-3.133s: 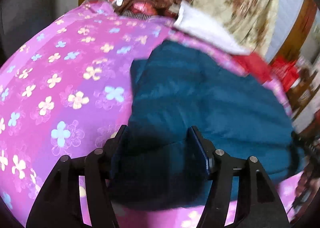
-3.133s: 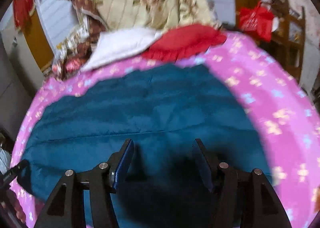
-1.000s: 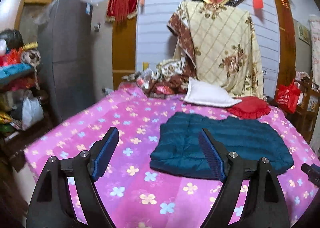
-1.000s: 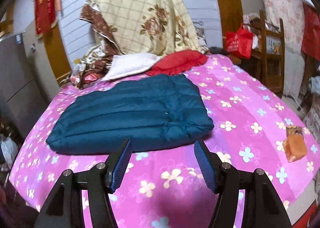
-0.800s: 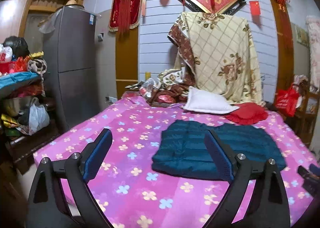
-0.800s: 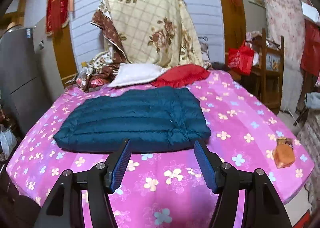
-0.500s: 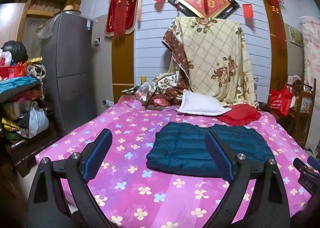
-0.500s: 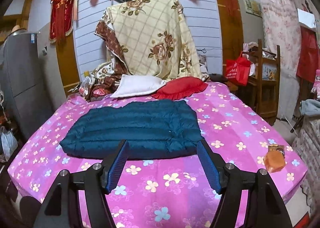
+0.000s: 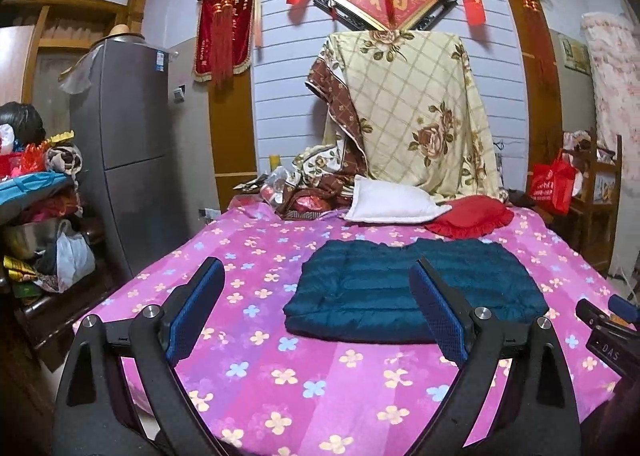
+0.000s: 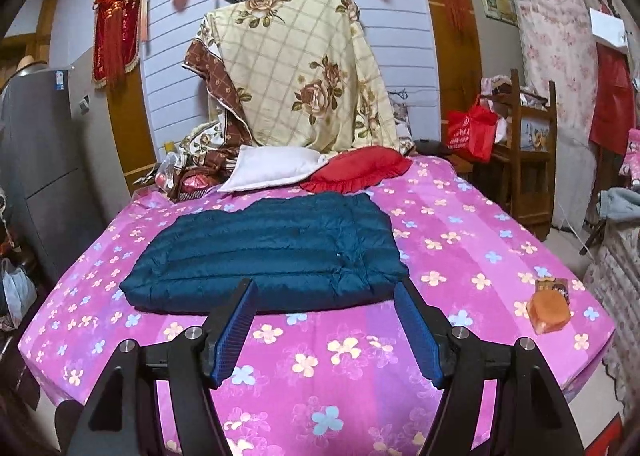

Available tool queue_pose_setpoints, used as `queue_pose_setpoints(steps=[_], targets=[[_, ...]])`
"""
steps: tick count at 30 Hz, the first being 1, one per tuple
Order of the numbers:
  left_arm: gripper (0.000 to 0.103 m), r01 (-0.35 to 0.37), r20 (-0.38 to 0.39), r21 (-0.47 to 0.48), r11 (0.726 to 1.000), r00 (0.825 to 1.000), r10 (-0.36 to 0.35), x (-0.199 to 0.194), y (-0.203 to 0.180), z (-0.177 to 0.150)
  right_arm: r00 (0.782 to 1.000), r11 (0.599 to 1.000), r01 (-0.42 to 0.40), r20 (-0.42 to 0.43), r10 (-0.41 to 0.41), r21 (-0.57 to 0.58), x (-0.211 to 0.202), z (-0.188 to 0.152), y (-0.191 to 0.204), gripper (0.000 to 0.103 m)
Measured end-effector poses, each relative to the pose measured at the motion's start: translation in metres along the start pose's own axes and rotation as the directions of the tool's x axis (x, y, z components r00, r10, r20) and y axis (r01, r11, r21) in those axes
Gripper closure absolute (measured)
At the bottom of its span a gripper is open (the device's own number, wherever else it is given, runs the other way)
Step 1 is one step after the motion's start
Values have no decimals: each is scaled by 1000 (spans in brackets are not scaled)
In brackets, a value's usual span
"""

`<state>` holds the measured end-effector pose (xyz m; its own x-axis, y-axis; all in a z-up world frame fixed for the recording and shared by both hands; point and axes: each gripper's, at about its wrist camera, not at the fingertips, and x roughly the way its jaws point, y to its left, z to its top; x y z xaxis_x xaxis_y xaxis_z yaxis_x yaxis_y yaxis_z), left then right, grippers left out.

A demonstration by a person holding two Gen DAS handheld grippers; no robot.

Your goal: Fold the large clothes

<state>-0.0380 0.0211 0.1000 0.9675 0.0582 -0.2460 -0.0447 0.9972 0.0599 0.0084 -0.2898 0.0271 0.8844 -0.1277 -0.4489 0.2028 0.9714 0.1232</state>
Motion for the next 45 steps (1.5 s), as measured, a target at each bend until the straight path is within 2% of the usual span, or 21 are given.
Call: queue_pose_setpoints(steps=[6, 13, 22, 28, 37, 45], targets=[[9, -12, -11, -3, 1000, 1000, 11, 3, -1, -4, 1000, 1000, 1, 2, 0, -24, -1, -2, 7, 35], [9, 9, -77, -12, 1000, 997, -10, 13, -3, -12, 1000, 1000, 4, -27, -5, -29, 3, -7, 11, 35], [9, 39, -76, 7, 999, 996, -39, 15, -11, -23, 998, 998, -3, -65, 0, -58, 17, -16, 23, 34], [9, 72, -39, -40, 997, 997, -73, 8, -5, -23, 999, 995, 9, -44, -13, -103, 13, -19, 32, 34], [9, 90, -103, -25, 996, 990, -92, 18, -11, -30, 998, 993, 11, -61, -18, -119, 19, -25, 36, 34], [9, 97, -94, -21, 995, 991, -99, 19, -15, -34, 996, 995, 10, -85, -18, -102, 24, -28, 35, 34]])
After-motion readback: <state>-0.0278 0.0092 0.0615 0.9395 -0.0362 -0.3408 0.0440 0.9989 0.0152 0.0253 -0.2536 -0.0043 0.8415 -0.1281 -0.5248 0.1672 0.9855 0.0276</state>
